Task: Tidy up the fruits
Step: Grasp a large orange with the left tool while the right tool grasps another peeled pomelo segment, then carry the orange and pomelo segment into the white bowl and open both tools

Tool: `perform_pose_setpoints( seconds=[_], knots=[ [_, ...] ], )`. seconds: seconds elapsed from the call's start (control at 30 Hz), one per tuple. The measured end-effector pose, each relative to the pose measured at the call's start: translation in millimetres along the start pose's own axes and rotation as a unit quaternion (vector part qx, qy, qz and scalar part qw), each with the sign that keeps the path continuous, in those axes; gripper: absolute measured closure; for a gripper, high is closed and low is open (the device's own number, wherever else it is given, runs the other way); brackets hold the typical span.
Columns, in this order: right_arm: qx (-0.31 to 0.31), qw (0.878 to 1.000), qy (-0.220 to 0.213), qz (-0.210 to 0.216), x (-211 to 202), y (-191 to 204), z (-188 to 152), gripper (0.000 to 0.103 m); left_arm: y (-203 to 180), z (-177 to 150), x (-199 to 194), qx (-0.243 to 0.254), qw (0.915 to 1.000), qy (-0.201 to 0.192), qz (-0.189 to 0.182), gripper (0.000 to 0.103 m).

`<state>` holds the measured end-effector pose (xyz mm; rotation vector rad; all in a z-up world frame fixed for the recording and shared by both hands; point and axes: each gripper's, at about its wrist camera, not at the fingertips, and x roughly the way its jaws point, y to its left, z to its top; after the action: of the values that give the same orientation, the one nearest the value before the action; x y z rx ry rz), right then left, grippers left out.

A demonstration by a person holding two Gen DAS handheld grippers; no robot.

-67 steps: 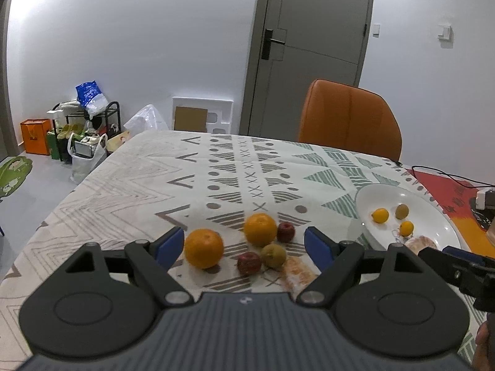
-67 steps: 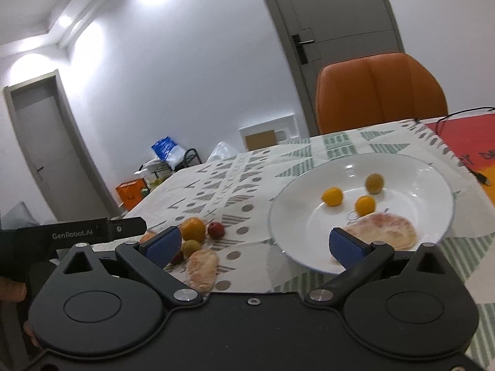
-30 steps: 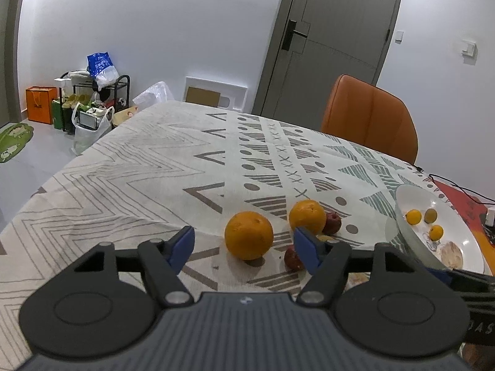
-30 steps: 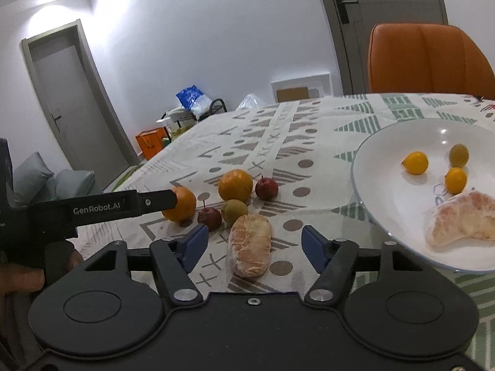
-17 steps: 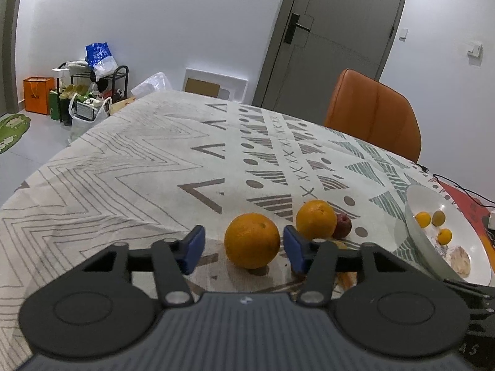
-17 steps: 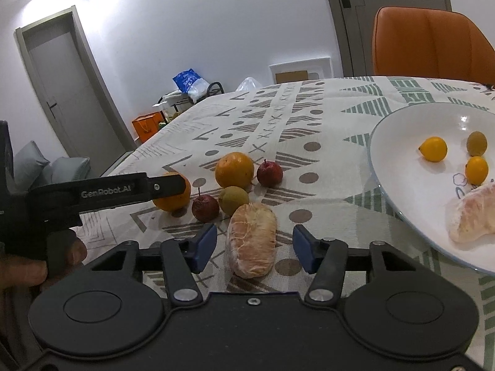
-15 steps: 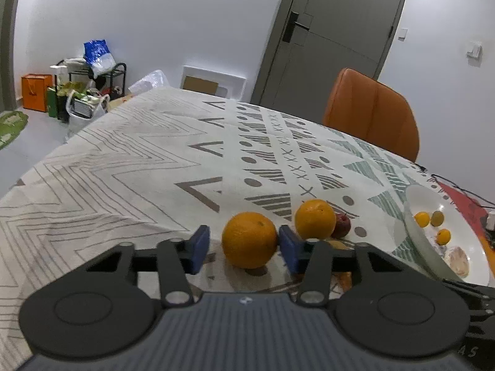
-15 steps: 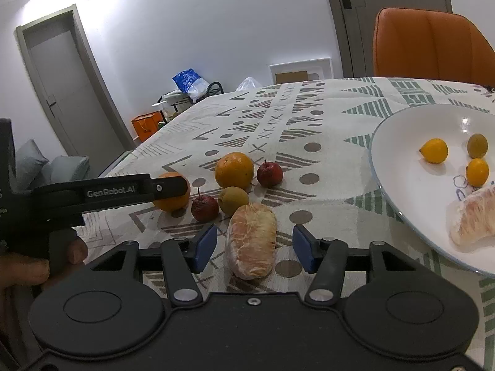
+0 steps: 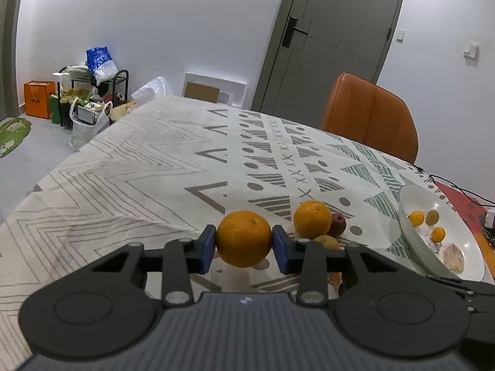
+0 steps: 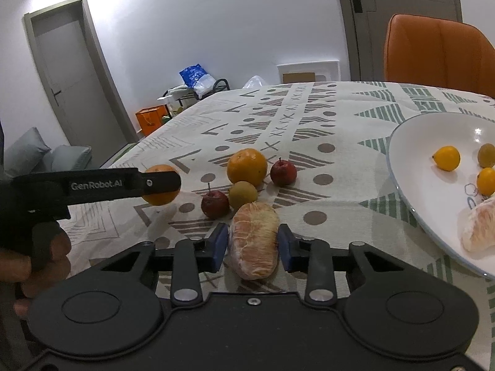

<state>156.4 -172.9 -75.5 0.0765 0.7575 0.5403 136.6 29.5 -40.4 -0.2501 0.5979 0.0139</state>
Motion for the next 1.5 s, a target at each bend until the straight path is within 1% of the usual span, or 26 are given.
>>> perform_pose_setpoints(
  seconds=[0.27,0.63,0.97,1.5],
  knots=[
    [0.003,1.000,-0.031,0.002,-24,-4,1,0.071,-13,1,-15,0.014,0.9998,-0.014,-0.007,0.065],
    [0.021,0.998,-0.065,-0.010,-51,-21,3,0.071,-40,3,-24,0.037,0.9988,-0.024,-0.024,0.065],
    [0.039,0.995,-0.085,-0.029,-67,-45,2,0.071,-62,4,-25,0.053,0.9974,-0.028,-0.040,0.065],
    [0.068,0.990,-0.103,-0.066,-90,-81,-3,0.071,-101,2,-14,0.076,0.9943,-0.022,-0.072,0.065]
  ],
)
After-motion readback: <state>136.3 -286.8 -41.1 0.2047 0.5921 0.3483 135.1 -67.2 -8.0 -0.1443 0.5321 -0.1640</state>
